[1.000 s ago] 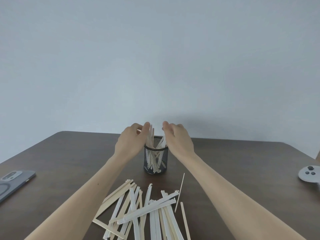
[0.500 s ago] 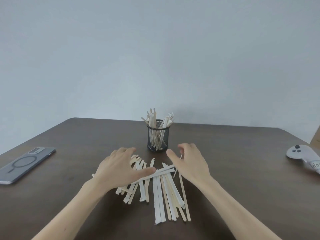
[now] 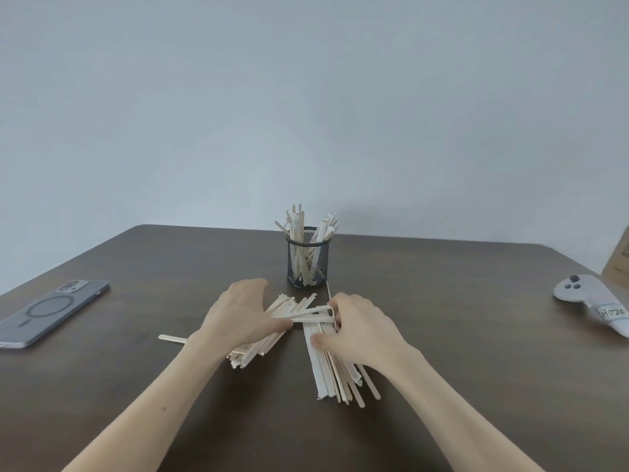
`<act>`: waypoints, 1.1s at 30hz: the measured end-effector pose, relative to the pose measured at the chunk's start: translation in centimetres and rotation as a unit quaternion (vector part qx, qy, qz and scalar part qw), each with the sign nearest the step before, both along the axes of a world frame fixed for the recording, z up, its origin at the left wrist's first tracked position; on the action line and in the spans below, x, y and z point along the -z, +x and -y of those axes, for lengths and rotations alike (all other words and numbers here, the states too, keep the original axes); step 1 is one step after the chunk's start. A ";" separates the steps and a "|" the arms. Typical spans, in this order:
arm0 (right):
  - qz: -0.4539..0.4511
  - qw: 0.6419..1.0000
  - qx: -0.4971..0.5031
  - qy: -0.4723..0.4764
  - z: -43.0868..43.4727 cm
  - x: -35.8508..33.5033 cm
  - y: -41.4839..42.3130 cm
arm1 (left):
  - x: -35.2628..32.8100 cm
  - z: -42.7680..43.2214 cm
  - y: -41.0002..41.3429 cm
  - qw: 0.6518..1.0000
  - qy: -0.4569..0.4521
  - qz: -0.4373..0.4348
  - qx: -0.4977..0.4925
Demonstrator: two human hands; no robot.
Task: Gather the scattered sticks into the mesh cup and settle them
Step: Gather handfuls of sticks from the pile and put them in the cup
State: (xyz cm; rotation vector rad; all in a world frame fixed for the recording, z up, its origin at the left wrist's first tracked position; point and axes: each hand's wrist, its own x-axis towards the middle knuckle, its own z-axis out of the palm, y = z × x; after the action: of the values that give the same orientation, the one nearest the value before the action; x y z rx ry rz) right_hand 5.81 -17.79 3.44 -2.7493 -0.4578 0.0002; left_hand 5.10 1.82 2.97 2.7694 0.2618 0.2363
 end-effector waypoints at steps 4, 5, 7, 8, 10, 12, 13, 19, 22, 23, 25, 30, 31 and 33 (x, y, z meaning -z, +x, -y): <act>-0.002 0.998 0.022 -0.063 0.3 -0.1 -0.2 | 0.4 0.2 0.1 0.997 0.071 -0.024 -0.037; 0.003 0.998 0.023 -0.066 0.2 0.0 -0.1 | 0.4 0.4 0.2 0.997 0.064 -0.024 -0.035; 0.011 0.999 0.027 -0.042 -0.1 0.2 0.2 | 0.4 0.8 0.4 0.999 0.024 -0.018 -0.038; 0.010 0.999 0.029 -0.031 -0.3 0.4 0.5 | 0.3 0.9 0.5 0.999 -0.003 -0.019 -0.041; 0.004 0.999 0.033 -0.010 -0.5 0.6 1.1 | 0.2 0.8 0.8 0.998 -0.048 -0.029 -0.038; -0.006 0.999 0.045 0.012 -0.4 0.8 1.6 | 0.2 0.7 1.0 0.996 -0.072 -0.042 -0.039; -0.015 0.998 0.051 0.026 -0.2 0.9 1.8 | 0.2 0.6 1.1 0.995 -0.079 -0.044 -0.043; -0.068 0.985 0.101 0.124 0.1 1.3 2.5 | 0.4 0.5 1.1 0.994 -0.091 -0.042 -0.049; -0.082 0.975 0.117 0.172 0.3 1.2 2.5 | 0.5 0.0 1.0 0.992 -0.117 -0.038 -0.027; -0.084 0.970 0.121 0.192 0.5 1.1 2.5 | 0.4 -0.1 1.0 0.991 -0.126 -0.033 -0.021; -0.088 0.960 0.130 0.233 0.7 1.0 2.5 | 0.3 -0.5 1.1 0.989 -0.143 -0.020 -0.013; -0.105 0.926 0.143 0.332 1.4 0.7 2.2 | 0.3 -0.7 1.0 0.986 -0.160 0.034 -0.002; -0.105 0.919 0.146 0.350 1.4 0.6 2.1 | 0.2 -0.7 0.9 0.984 -0.170 0.050 0.001; -0.099 0.914 0.153 0.363 1.6 0.7 2.2 | -0.1 -0.6 0.9 0.977 -0.199 0.073 0.019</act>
State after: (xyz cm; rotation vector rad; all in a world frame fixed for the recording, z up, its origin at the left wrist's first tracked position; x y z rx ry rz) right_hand 7.98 -19.35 2.73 -2.0244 0.0438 0.0248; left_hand 6.01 2.43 3.07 2.3457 0.1932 0.3363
